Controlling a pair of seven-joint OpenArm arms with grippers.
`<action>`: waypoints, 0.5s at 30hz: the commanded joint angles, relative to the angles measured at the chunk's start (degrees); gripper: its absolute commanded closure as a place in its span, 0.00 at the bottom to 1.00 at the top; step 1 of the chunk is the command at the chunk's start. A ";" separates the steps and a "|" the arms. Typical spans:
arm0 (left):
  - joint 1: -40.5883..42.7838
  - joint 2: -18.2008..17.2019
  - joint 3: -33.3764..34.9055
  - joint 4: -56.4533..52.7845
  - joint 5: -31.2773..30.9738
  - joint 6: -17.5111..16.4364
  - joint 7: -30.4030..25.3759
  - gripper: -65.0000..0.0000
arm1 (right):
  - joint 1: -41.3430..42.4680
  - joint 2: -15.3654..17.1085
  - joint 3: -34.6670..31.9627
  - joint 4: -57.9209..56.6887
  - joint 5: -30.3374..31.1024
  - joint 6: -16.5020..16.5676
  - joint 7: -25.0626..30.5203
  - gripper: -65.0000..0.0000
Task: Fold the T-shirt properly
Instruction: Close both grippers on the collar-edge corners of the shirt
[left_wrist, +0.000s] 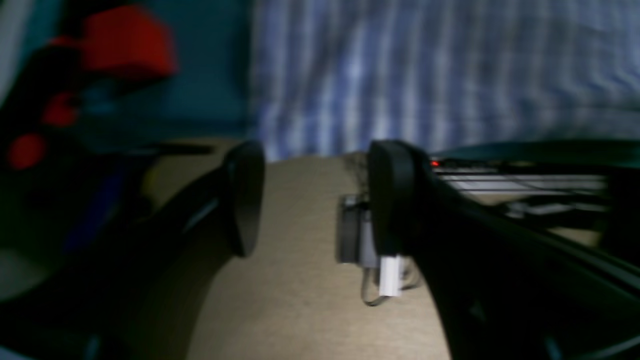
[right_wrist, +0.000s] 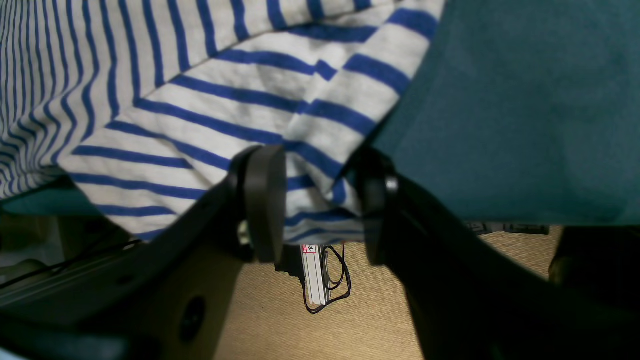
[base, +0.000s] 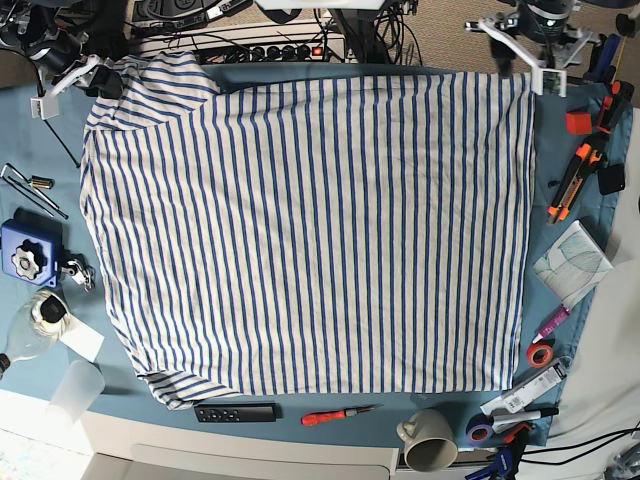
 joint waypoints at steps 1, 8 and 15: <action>0.09 -0.20 -0.17 0.87 -0.15 0.37 -1.09 0.48 | -0.61 0.70 0.17 0.28 -0.57 0.20 -1.29 0.62; -3.91 -0.17 -0.17 0.87 -0.33 0.44 -0.98 0.48 | -0.61 0.70 0.17 0.28 -0.57 0.17 -1.57 0.62; -8.39 -0.17 -0.17 -7.08 -1.53 0.46 -0.37 0.49 | -0.61 0.70 0.17 0.28 -0.57 0.17 -1.70 0.62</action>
